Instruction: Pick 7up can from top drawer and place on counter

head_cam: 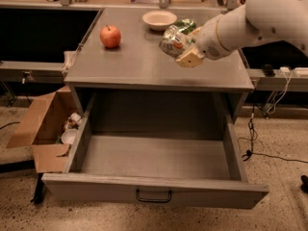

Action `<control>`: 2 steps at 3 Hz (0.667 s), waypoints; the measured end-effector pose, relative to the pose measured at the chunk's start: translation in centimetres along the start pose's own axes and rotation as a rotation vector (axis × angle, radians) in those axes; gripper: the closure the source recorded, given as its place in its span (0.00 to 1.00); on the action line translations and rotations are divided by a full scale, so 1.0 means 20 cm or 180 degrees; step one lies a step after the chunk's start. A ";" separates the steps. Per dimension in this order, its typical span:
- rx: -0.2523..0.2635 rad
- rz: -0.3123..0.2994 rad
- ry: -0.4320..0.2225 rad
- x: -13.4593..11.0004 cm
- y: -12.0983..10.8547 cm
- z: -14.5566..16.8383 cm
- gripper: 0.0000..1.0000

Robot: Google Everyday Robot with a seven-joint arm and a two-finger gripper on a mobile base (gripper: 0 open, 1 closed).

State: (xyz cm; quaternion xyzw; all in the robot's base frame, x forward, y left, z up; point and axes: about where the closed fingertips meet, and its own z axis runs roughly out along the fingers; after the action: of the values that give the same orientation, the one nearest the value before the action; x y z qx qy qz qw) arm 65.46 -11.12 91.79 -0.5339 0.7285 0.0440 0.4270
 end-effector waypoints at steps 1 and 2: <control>0.0056 0.0403 0.0173 0.10 -0.14 0.12 1.00; 0.0150 0.0916 0.0381 0.26 -0.29 0.20 1.00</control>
Offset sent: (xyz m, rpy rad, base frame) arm 0.0902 -0.0690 -0.0521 0.0989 0.2414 -0.3916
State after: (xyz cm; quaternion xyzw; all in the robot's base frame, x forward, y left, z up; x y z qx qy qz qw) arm 72.22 -15.41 88.04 -0.4155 0.8225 0.0556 0.3845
